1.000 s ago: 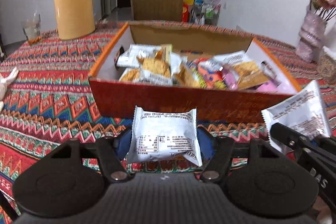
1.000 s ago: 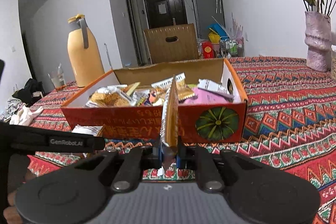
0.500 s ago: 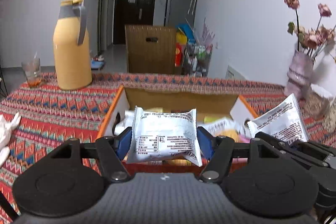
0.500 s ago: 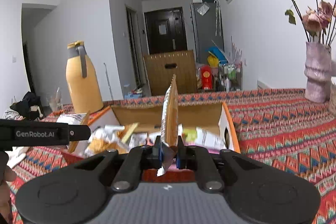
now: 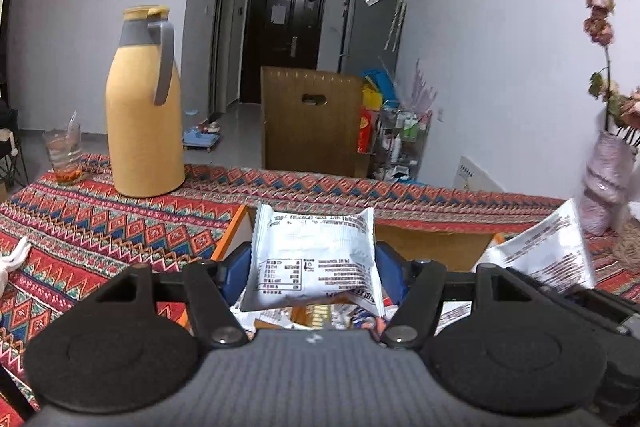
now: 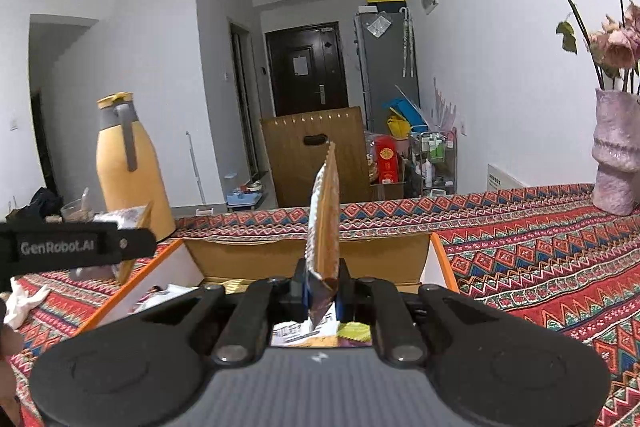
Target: Organize snacks
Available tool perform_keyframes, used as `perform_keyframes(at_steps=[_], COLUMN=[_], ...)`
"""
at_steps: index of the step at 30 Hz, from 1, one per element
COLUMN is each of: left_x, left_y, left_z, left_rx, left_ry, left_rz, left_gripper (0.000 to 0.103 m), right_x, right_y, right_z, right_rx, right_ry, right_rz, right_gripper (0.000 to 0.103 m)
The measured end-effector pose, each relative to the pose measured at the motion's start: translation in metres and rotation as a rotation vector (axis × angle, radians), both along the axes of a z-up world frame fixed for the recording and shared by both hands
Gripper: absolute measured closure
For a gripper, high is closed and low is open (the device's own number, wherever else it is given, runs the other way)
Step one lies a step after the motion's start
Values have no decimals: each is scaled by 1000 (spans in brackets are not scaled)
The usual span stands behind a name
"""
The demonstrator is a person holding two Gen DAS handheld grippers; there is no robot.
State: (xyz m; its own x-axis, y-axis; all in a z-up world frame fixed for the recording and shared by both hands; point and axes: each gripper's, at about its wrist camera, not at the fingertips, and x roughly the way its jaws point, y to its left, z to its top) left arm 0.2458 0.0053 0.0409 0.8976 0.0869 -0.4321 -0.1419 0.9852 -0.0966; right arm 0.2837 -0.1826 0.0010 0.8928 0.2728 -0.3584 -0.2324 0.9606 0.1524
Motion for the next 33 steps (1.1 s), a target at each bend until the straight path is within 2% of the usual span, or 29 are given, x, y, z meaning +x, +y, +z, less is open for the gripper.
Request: perform_keyframes(at_steps=[9, 11, 14, 15, 16, 17, 19, 20, 26, 33], left_x=[17, 17, 13, 11, 10, 7, 4, 3, -4, -24], left_y=[5, 7, 10, 11, 12, 12, 13, 13, 14, 11], left_z=[-30, -31, -30, -29, -28, -26, -23, -22, -13, 6], left_rx=[10, 6, -6, -11, -12, -11, -19, -26, -30, -11], left_ry=[60, 63, 55, 50, 45, 37, 37, 41, 33, -6], left_rz=[-9, -6, -3, 1, 11, 19, 9, 5, -1, -6], left_gripper=[36, 32, 18, 7, 0, 0, 0, 0, 0, 0], right_x=[16, 18, 18, 18, 17, 15, 12, 11, 9, -9], right_y=[5, 6, 3, 2, 2, 1, -1, -3, -9, -12], right_z=[-27, -30, -32, -32, -32, -31, -30, -29, -25, -7], right_rx=[9, 6, 7, 8, 7, 5, -2, 1, 13, 8], right_ry=[50, 59, 62, 64, 63, 55, 33, 30, 48, 8], right_rz=[19, 19, 9, 6, -3, -16, -39, -45, -60, -71], right_gripper=[91, 87, 81, 75, 54, 29, 5, 0, 0, 0])
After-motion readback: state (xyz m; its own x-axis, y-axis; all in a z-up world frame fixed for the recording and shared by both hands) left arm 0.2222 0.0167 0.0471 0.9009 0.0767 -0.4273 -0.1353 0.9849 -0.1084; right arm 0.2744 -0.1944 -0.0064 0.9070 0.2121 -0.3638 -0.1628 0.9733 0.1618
